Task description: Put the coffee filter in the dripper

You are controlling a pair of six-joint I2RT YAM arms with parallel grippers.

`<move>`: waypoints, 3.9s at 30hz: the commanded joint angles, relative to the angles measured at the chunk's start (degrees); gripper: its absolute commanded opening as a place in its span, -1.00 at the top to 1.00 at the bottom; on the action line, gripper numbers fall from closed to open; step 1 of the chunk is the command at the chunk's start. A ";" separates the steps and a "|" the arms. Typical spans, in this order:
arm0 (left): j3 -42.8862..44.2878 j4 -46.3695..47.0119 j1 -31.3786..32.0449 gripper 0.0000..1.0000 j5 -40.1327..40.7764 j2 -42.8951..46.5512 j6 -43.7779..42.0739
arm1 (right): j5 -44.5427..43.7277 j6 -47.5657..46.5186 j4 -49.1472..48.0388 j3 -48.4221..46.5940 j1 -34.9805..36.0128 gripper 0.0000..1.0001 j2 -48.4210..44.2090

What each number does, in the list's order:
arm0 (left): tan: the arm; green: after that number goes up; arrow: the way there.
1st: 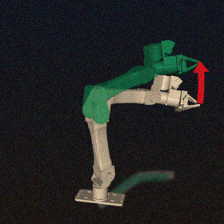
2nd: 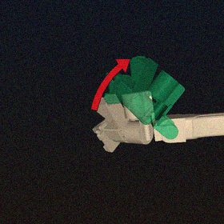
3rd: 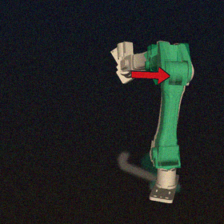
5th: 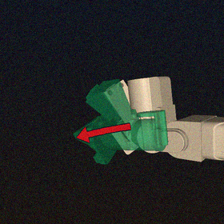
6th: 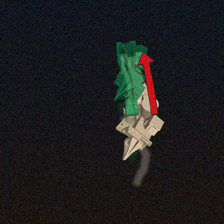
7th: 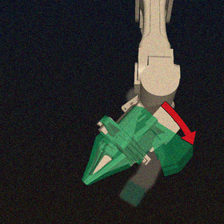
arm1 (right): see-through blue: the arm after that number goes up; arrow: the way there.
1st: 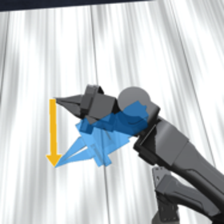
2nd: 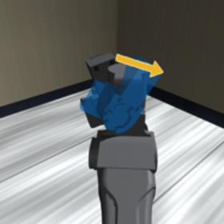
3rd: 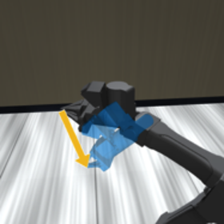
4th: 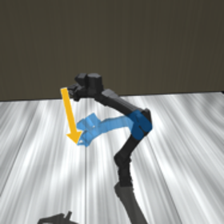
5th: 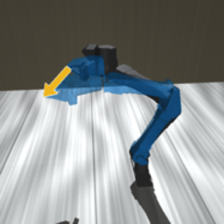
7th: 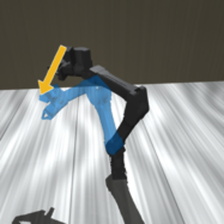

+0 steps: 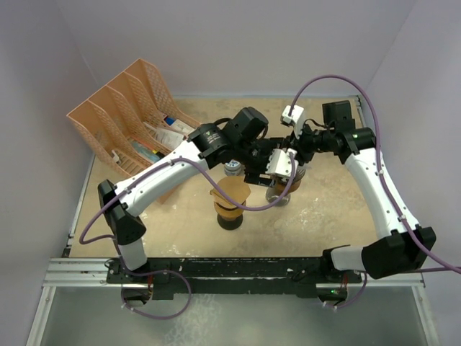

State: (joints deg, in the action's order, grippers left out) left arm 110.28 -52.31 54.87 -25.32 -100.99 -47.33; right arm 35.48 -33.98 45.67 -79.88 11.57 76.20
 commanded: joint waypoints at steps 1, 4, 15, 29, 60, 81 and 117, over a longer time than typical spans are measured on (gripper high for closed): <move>3.63 -0.23 0.81 -0.47 1.75 -1.10 -3.18 | 2.02 0.67 0.78 -3.08 -0.32 0.17 -0.15; 4.88 -0.64 1.32 -0.47 3.17 -2.64 -3.87 | 2.12 0.52 0.85 -3.05 -0.39 0.18 0.04; 6.53 -2.08 1.98 -0.44 3.05 -5.81 -5.45 | 0.35 0.55 0.75 -4.29 -1.91 0.20 0.64; 9.42 -4.17 3.34 -0.44 -1.26 -10.94 -6.18 | -4.51 0.42 1.04 -4.46 -2.77 0.14 1.09; 1.02 0.33 4.09 -0.33 -4.06 -10.80 -2.21 | -11.61 -3.16 -0.04 1.74 -4.10 0.05 2.19; 1.89 0.28 4.45 -0.33 -4.04 -12.09 -1.23 | -10.02 -2.53 0.47 1.91 -4.06 0.01 0.07; 4.01 -2.53 4.47 -0.40 -3.81 -10.00 -3.14 | -8.22 -0.85 1.06 -1.17 -4.10 -0.02 -0.17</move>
State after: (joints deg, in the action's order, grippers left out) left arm 112.03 -54.15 58.96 -27.79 -112.64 -49.28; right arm 25.15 -36.05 46.68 -78.15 7.79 77.60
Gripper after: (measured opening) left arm 0.687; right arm 0.505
